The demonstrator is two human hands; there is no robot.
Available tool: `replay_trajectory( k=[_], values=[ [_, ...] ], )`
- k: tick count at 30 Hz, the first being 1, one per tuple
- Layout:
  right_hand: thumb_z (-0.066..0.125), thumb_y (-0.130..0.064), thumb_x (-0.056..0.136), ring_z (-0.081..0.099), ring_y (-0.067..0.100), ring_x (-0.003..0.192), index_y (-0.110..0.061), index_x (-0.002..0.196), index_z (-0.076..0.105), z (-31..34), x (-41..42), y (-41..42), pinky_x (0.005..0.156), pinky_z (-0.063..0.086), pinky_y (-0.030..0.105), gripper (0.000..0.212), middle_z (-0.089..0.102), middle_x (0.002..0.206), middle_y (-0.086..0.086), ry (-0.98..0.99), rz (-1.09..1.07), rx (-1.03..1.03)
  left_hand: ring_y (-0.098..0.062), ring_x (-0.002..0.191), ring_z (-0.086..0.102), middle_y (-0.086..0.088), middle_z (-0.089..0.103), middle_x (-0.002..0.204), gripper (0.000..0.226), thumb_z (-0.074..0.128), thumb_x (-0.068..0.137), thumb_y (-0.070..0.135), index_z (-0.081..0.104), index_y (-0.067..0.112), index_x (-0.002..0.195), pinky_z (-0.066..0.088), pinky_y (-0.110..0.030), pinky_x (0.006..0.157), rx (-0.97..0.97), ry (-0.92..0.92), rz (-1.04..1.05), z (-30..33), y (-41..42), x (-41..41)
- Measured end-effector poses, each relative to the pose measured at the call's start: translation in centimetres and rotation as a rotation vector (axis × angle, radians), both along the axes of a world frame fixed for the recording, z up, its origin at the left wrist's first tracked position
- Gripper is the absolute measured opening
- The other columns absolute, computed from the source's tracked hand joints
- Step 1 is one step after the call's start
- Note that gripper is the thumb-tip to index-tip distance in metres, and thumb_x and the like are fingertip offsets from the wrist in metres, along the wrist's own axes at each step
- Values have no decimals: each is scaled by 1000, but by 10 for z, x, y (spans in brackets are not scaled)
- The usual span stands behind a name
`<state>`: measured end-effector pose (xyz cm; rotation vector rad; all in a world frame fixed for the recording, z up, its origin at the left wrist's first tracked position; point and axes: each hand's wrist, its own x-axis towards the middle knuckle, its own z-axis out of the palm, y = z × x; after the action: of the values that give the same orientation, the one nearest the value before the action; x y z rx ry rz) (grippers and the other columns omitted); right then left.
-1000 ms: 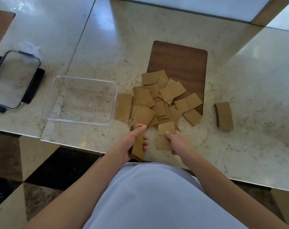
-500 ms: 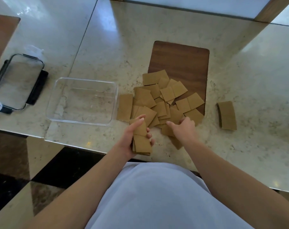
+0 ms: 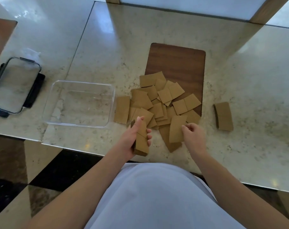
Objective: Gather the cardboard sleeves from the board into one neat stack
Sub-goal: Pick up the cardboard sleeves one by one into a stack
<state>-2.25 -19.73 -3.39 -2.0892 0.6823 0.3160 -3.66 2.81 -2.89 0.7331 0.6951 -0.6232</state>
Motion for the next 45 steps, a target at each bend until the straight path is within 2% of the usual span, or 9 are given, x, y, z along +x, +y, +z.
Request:
replay_trajectory(
  k=[8, 12, 14, 19, 26, 29, 33, 39, 45],
  values=[
    [49, -39, 102, 58, 14, 75, -21, 100, 73, 59, -15, 64, 68, 51, 30, 30, 60, 89, 1, -210, 776, -189, -32, 101, 72, -20, 65, 123, 70, 80, 80, 52, 51, 24, 137, 61, -43, 76, 147, -108, -109, 11, -30, 12],
    [51, -43, 102, 62, 9, 66, -21, 88, 71, 48, -4, 49, 61, 53, 32, 33, 69, 79, 0, -71, 512, 116, -33, 87, 67, -24, 62, 114, 62, 60, 86, 62, 54, 26, 136, 61, -44, 69, -9, -117, -40, 10, -21, 11],
    [62, -39, 97, 64, 12, 85, -21, 101, 68, 27, 3, 33, 71, 53, 28, 19, 68, 94, -4, -48, 387, -71, -27, 79, 63, -17, 63, 101, 63, 57, 82, 72, 59, 28, 126, 57, -41, 67, -166, -57, 35, 9, -18, 7],
    [77, -54, 81, 53, 24, 115, -15, 127, 53, -23, -9, 27, 95, 49, 38, 65, 53, 127, 6, 183, 381, -374, -25, 73, 62, -14, 64, 92, 70, 55, 76, 83, 60, 26, 116, 55, -35, 62, -212, -19, 122, 3, -8, 6],
    [86, -40, 78, 53, 17, 81, -20, 98, 46, -34, -3, 24, 57, 37, 27, 50, 51, 85, -6, 247, 211, -171, -26, 76, 64, -15, 61, 96, 51, 78, 86, 24, 55, 24, 132, 55, -39, 66, -123, -7, 56, 0, -1, -1],
    [88, -29, 77, 60, 17, 81, -17, 94, 58, -27, -6, 5, 62, 46, 31, 36, 66, 93, 3, 287, 56, 124, -28, 75, 66, -18, 61, 99, 54, 75, 89, 16, 53, 24, 138, 58, -40, 65, -70, 1, 10, -2, -4, 0],
    [86, -21, 80, 68, 18, 84, -19, 94, 65, 0, -16, -14, 64, 56, 36, 25, 71, 96, 4, 205, -79, 229, -29, 75, 67, -20, 58, 104, 53, 79, 87, 19, 55, 23, 135, 58, -41, 63, 12, 9, -23, -4, -12, 3],
    [65, -24, 98, 64, -5, 78, -31, 97, 62, 43, -18, 33, 63, 50, 9, 8, 64, 83, -21, -262, 299, -36, -32, 92, 77, -20, 68, 118, 58, 85, 78, 42, 57, 23, 125, 63, -48, 75, 195, -26, -94, 4, -46, 19],
    [49, -36, 106, 70, 18, 79, -16, 88, 76, 49, 28, 26, 72, 59, 33, 38, 75, 83, 2, -173, 239, 258, -29, 79, 71, -17, 68, 101, 30, 73, 94, 20, 60, 19, 121, 62, -44, 71, 15, -1, 43, 18, -57, 57]
  ],
)
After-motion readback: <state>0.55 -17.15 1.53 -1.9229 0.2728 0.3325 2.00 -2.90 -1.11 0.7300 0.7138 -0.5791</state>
